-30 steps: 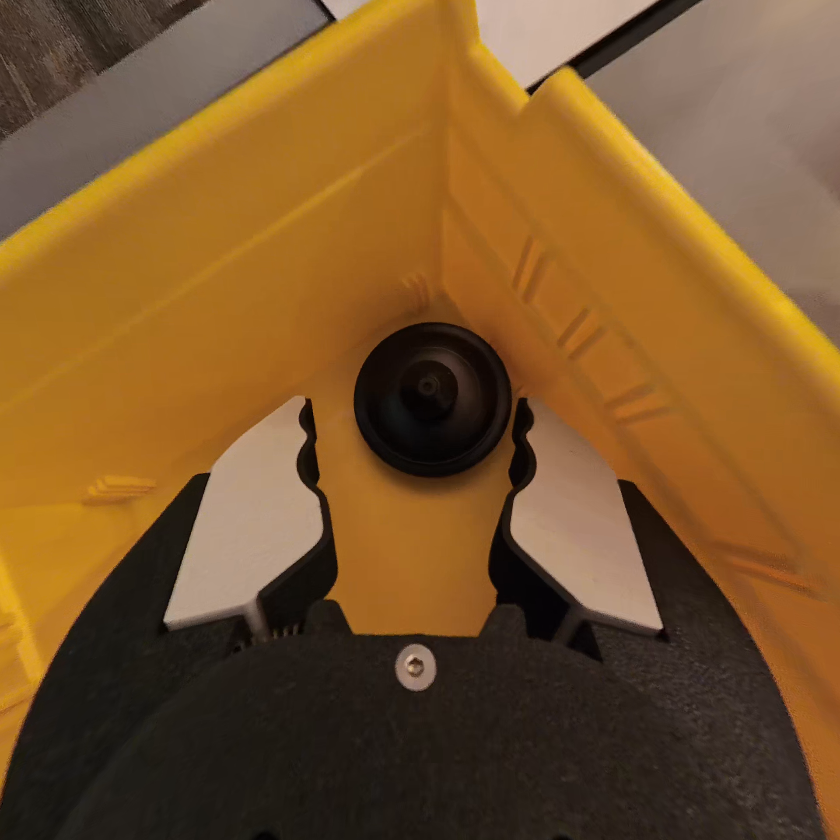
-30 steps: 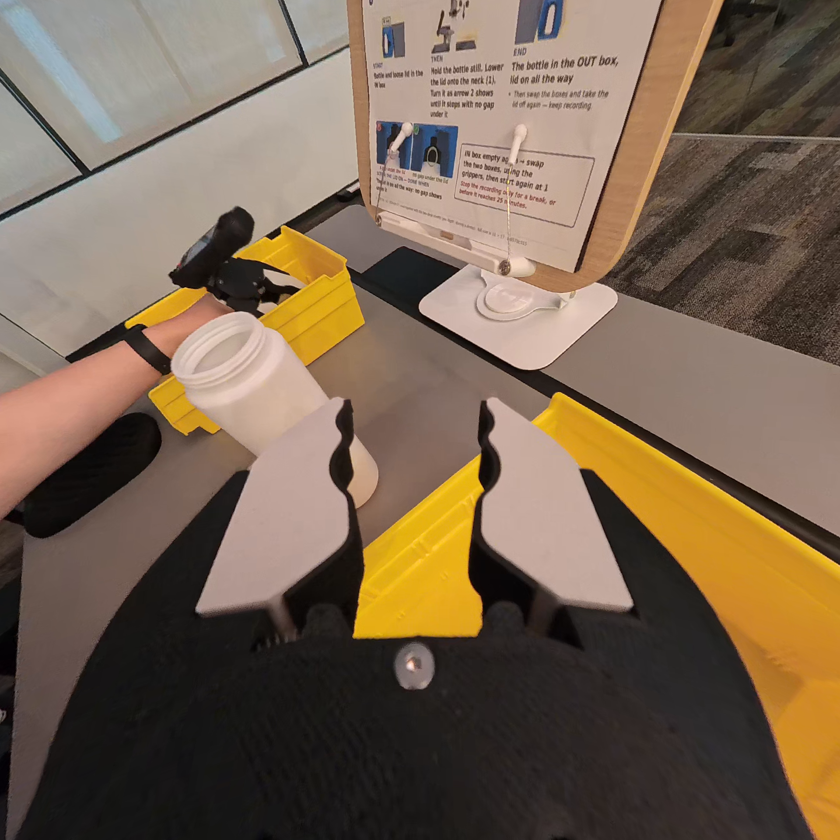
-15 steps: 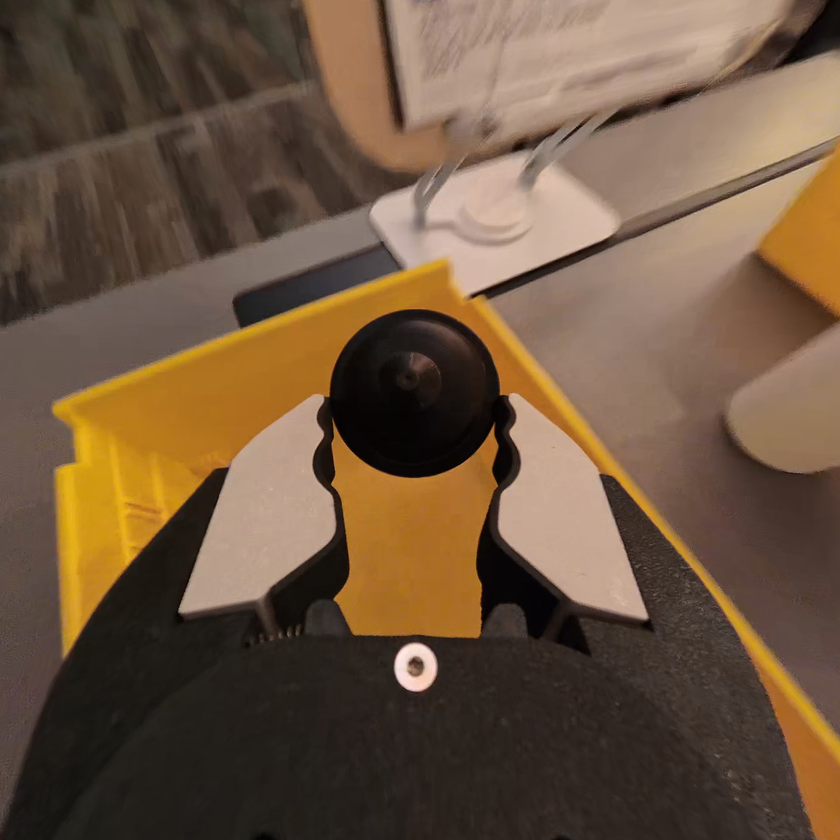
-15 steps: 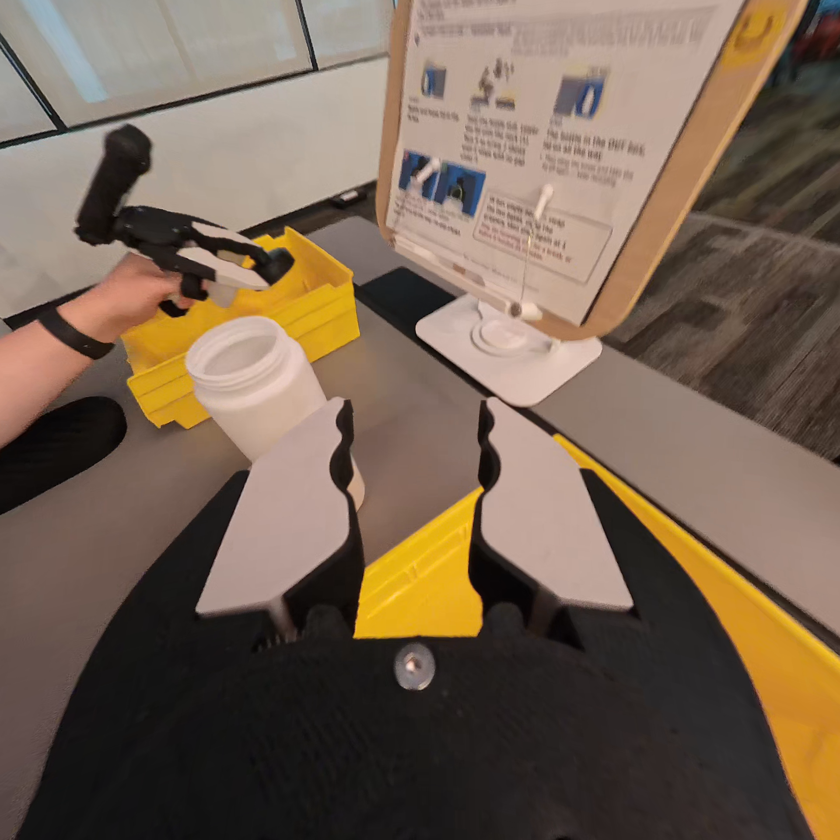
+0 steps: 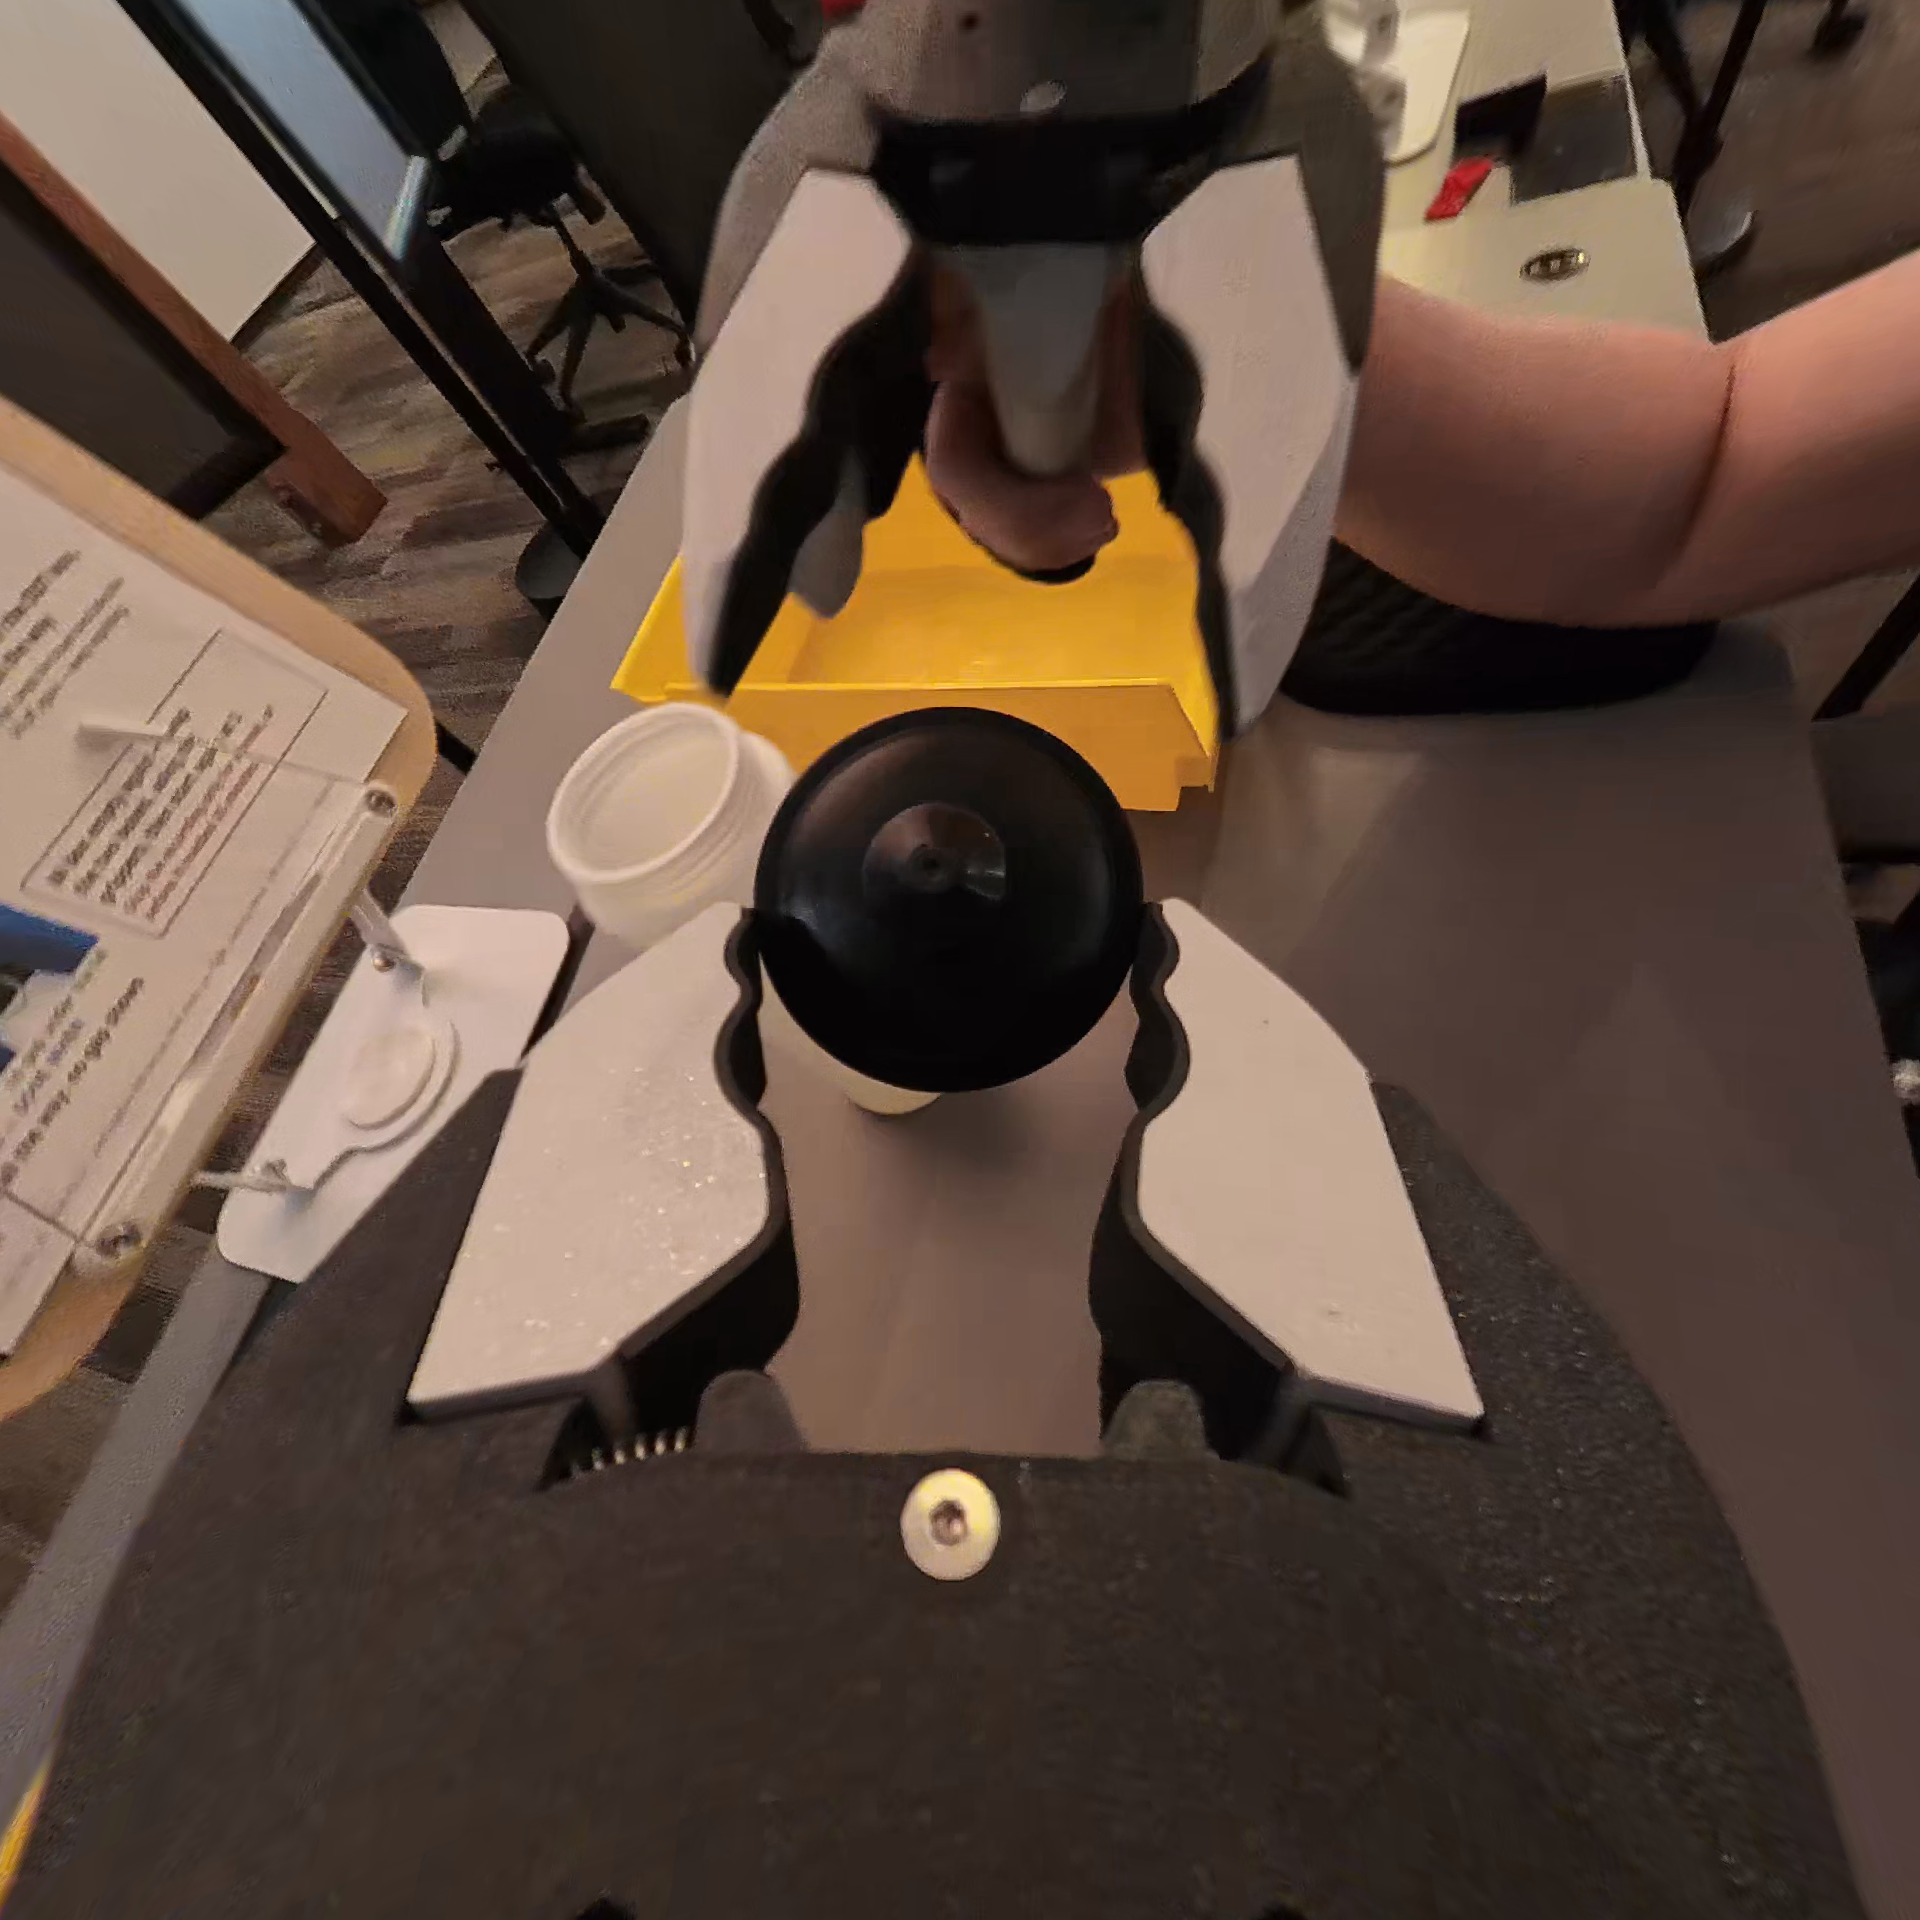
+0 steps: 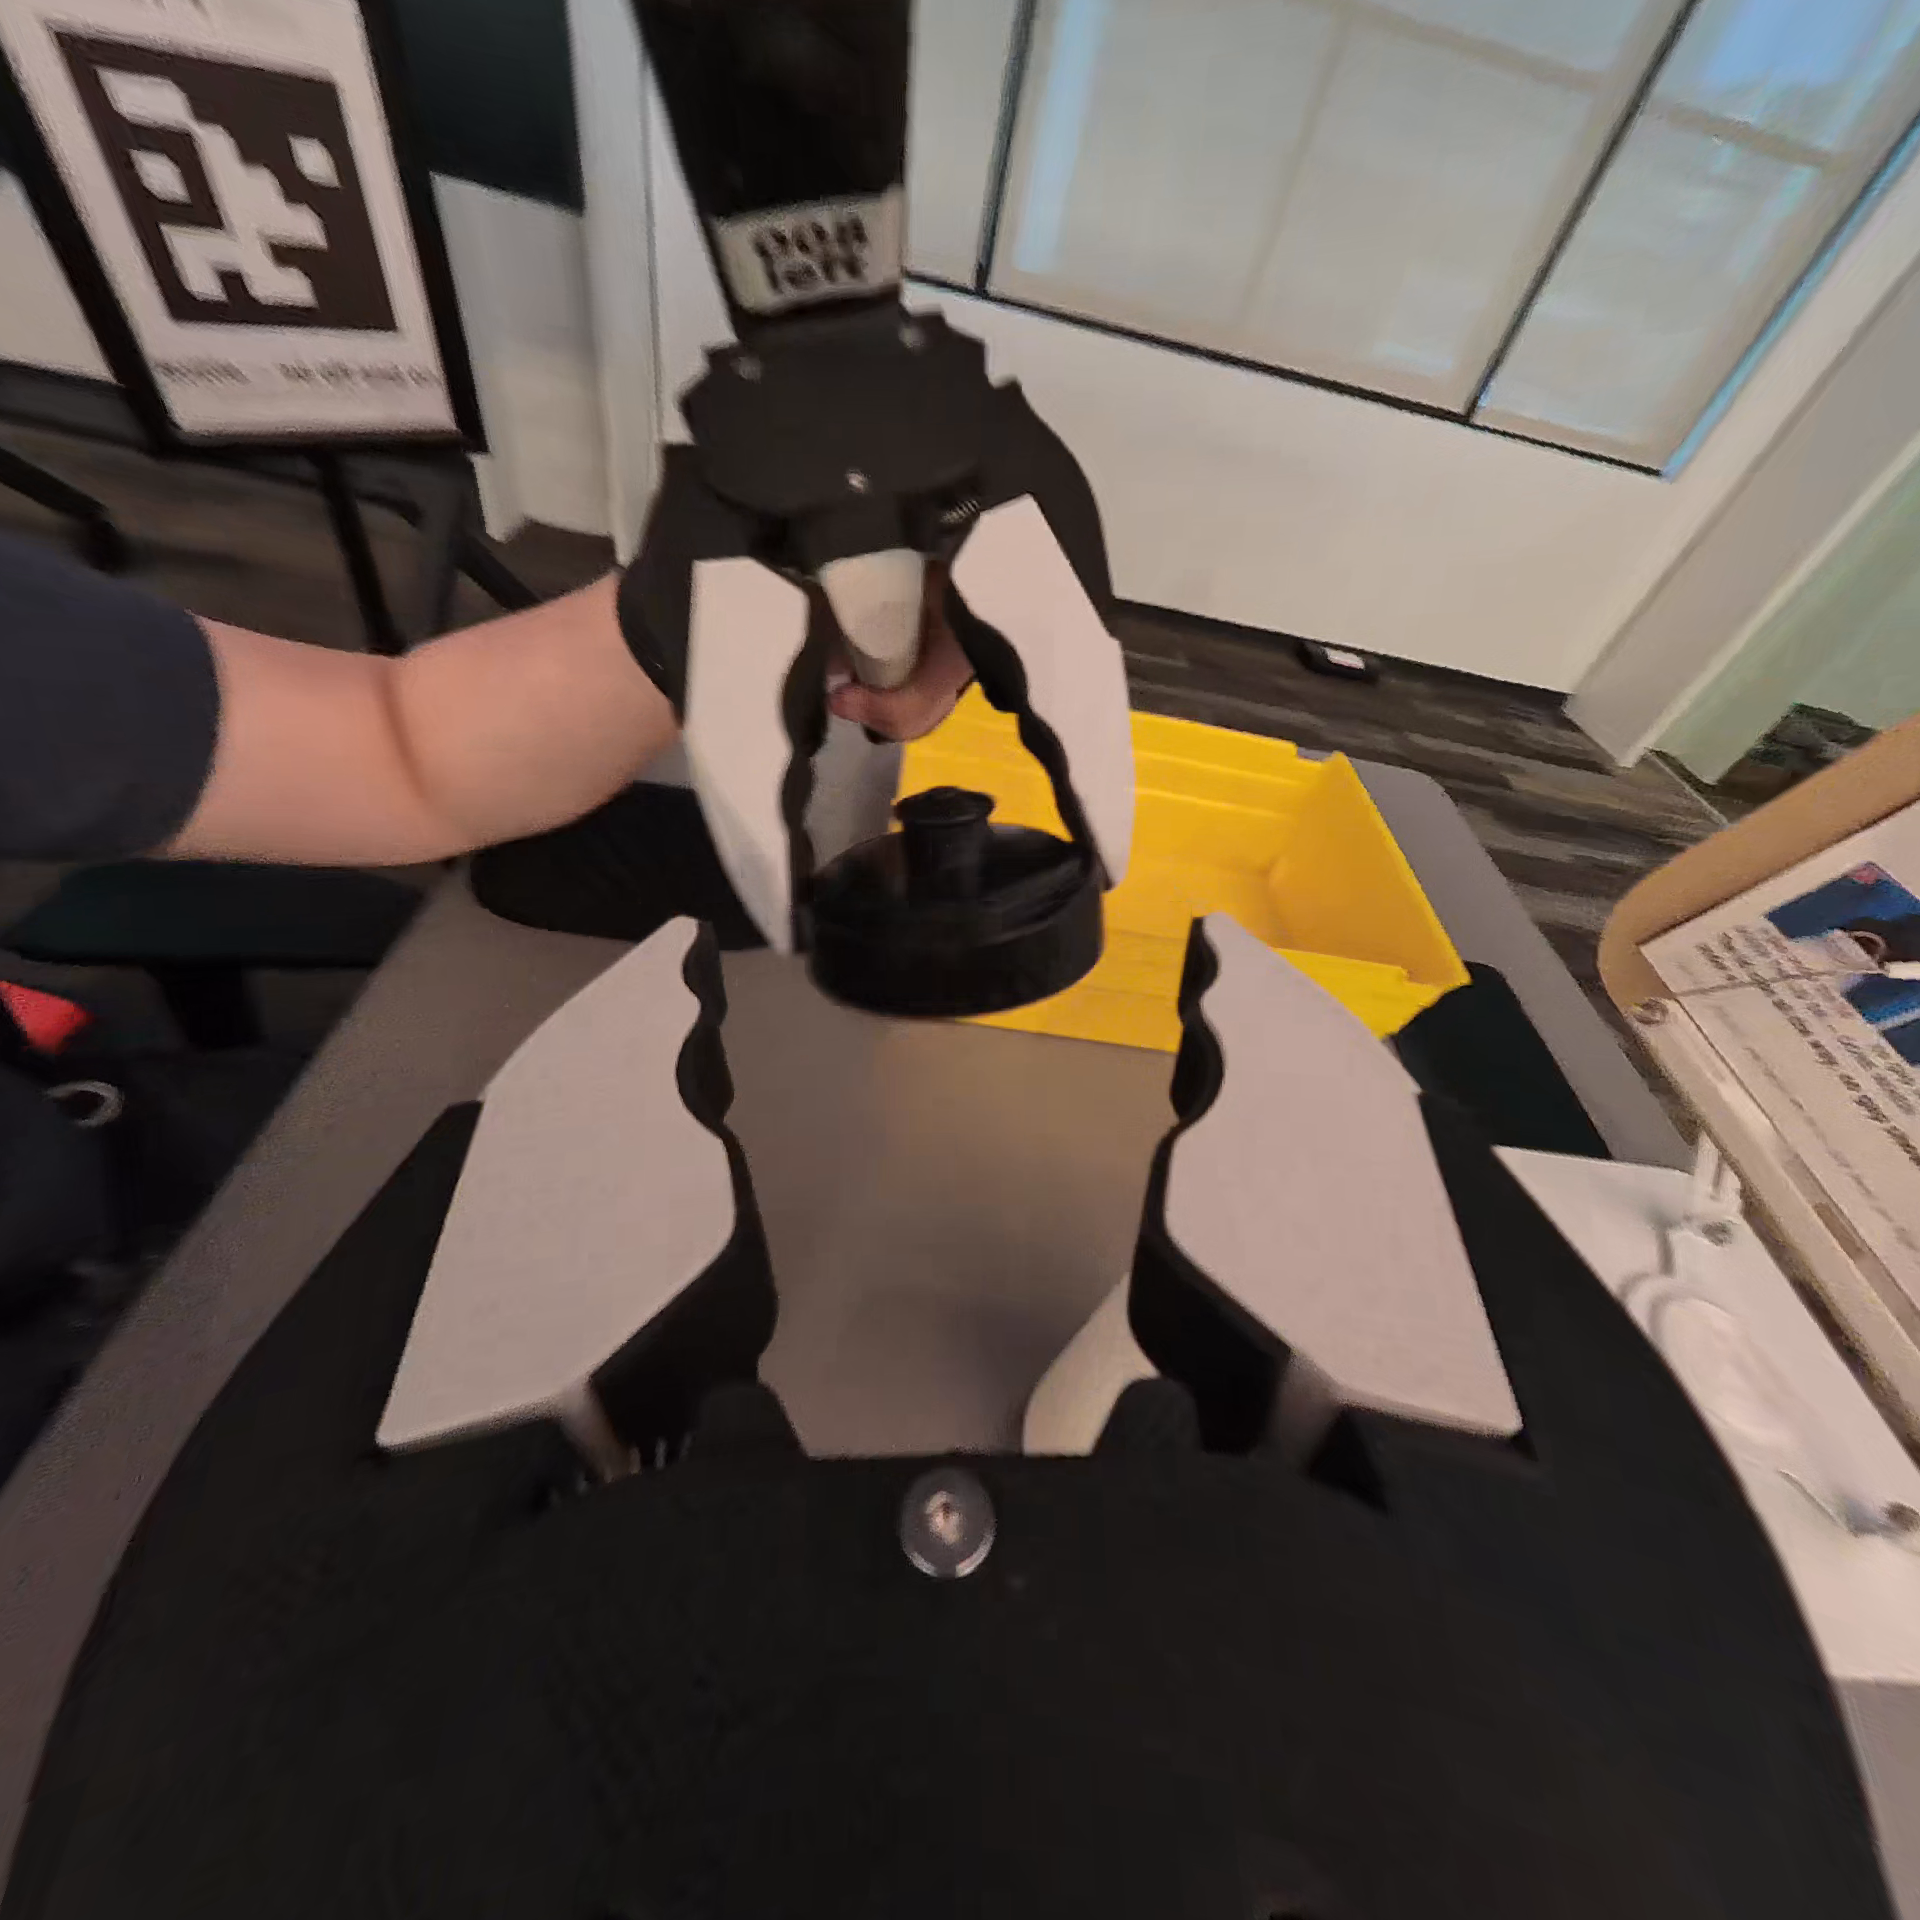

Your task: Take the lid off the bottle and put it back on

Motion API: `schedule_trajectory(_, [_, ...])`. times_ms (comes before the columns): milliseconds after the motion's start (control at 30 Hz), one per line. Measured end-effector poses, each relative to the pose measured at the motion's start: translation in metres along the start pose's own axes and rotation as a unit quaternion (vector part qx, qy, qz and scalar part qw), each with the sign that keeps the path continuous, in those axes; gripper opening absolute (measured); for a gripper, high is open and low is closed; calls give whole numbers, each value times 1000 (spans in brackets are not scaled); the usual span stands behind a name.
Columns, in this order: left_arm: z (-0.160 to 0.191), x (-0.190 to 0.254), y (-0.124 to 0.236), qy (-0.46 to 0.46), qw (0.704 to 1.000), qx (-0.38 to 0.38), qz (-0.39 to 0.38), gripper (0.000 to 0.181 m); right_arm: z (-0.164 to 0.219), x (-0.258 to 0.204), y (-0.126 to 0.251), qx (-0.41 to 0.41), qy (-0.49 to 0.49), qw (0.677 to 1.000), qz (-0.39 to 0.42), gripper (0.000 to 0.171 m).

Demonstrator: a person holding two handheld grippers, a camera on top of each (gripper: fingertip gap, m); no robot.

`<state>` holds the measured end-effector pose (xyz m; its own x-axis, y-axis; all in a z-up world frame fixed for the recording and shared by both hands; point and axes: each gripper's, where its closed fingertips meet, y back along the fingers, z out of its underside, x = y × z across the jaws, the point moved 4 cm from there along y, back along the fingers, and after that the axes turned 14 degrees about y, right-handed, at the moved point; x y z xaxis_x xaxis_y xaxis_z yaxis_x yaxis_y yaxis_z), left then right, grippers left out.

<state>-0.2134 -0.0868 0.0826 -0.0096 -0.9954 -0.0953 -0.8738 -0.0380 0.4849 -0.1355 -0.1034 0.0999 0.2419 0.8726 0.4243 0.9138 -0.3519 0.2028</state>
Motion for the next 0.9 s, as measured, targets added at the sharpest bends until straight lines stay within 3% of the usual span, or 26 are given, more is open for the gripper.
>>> schedule_trajectory(133, [-8,11,-15,-13,1000,-1,7,69,10,-9,-9,-33,-2,999,-33,83])
schedule_trajectory(333, [3,14,-25,-2,1000,-8,29,69,22,-15,-7,-75,6,995,-66,68])
schedule_trajectory(667, [7,5,-27,2,1000,16,12,68,30,-11,-9,-87,21,994,-56,68])
schedule_trajectory(800, [-3,-17,-27,57,988,136,-33,98,27,9,13,-90,21,996,3,68])
schedule_trajectory(900, [11,-42,-48,110,973,175,-104,107,20,30,42,-64,9,995,71,68])
